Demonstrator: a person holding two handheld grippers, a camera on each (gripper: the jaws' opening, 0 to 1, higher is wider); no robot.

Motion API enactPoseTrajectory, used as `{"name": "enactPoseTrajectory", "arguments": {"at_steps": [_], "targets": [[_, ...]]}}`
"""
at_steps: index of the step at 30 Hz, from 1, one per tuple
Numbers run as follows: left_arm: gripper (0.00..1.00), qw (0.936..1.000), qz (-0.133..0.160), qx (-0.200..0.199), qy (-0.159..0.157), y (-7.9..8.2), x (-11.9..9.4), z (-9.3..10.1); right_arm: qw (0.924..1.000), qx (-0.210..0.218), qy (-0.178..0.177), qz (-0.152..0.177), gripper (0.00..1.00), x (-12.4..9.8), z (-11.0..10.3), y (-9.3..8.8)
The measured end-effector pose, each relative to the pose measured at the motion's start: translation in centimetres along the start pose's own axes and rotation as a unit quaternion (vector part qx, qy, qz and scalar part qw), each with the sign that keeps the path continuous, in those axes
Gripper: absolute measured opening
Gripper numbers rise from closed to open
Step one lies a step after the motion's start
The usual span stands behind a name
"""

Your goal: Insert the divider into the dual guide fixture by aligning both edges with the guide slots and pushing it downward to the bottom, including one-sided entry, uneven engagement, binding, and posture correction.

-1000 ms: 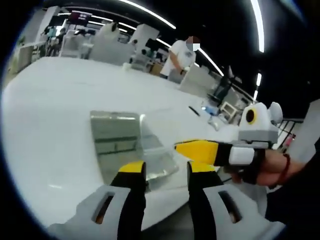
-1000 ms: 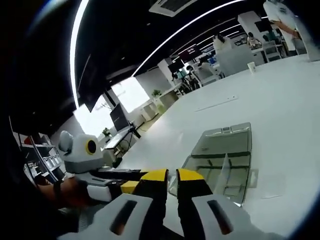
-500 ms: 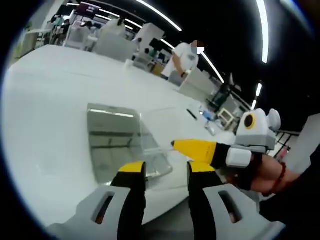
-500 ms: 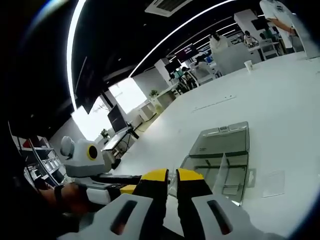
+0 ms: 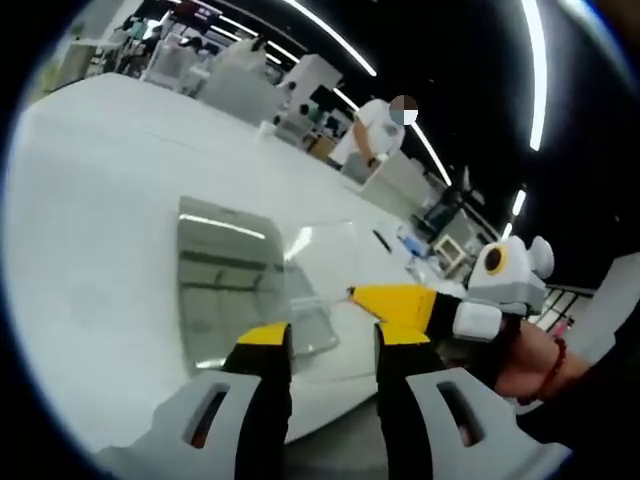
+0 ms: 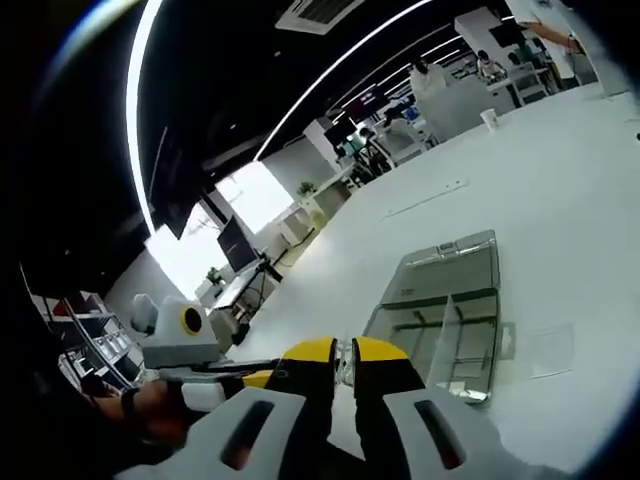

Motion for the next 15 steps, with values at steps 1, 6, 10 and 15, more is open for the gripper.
{"name": "enactPoseTrajectory", "arguments": {"at_steps": [1, 6, 10, 15], "targets": [[0.31, 1.0000, -0.001, 0.001, -0.001, 0.0, 0.1, 0.0, 1.0000, -0.006, -0.006, -0.002, 0.01, -0.1, 0.0, 0.0], [0.27, 0.9996, -0.014, 0.024, -0.005, -0.4, 0.3, 0.1, 0.9998, -0.009, -0.014, -0.005, 0.01, -0.1, 0.2, 0.2], [0.31, 0.9993, -0.014, 0.033, -0.008, -0.5, 0.4, 0.5, 0.9999, -0.004, -0.014, -0.009, 0.01, 0.0, 0.3, 0.1], [0.30, 0.9989, -0.032, 0.033, -0.010, -1.1, 0.6, 0.4, 0.9998, 0.001, -0.015, -0.012, 0.01, -0.1, 0.3, -0.2]]}}
Point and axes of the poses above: the point that each gripper's makers call its tool centre point, and the gripper's own axes: x roughly forward along the fingers, z roughly to its right, y roughly out of its top, the point moved 2 cm from there along -x, roughly backward along the fingers, and after that the axes turned 8 degrees about y, right-handed, at the moved point
